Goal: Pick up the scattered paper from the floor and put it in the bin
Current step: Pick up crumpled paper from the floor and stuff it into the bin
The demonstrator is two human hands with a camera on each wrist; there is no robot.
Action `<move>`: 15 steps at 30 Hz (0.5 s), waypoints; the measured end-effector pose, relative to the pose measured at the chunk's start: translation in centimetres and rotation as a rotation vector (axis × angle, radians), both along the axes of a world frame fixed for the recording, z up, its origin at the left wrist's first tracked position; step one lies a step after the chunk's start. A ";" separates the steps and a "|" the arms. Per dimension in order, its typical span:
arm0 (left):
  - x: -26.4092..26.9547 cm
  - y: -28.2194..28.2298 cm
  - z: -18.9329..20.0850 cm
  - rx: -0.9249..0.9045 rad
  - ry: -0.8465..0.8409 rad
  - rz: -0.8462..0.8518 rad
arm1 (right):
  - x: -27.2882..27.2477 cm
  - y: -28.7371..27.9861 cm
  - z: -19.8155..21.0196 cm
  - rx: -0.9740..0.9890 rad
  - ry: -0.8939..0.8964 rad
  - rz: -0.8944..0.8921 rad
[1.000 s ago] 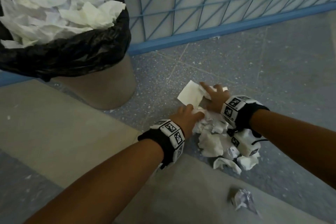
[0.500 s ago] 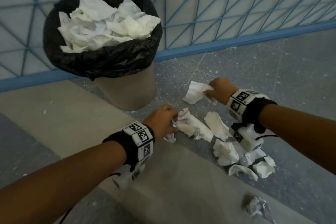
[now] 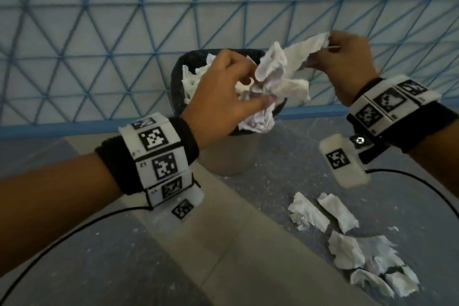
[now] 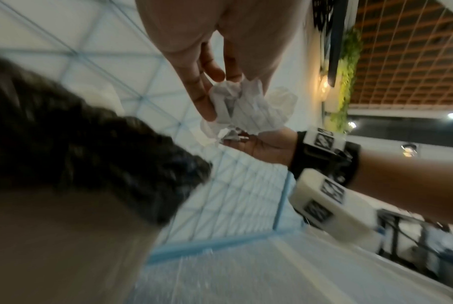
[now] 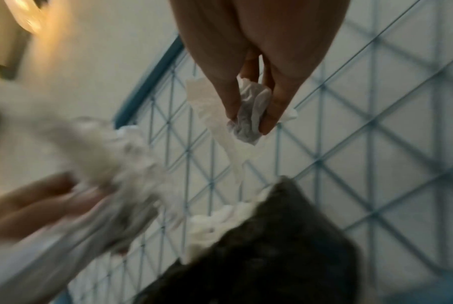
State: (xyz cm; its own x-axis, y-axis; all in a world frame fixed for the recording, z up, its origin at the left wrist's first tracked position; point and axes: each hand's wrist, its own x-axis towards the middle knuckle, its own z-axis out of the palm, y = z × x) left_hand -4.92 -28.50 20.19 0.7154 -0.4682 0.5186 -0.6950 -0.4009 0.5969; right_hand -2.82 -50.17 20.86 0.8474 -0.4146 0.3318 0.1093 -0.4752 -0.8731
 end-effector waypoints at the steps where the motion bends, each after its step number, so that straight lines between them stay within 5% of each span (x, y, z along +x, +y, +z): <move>1: 0.9 0.4 0.9 -0.024 -0.014 0.055 | 0.4 1.5 0.7 -0.023 -0.018 0.046; 7: 7.7 2.1 1.7 0.117 0.035 0.359 | 3.4 8.6 0.8 -0.635 0.180 0.100; 12: 8.7 1.7 -0.6 0.593 0.146 0.353 | 2.8 11.5 0.4 -0.489 0.211 0.422; 15: 8.3 1.5 -0.7 0.718 0.201 0.247 | 2.7 12.6 0.3 -0.638 0.271 0.520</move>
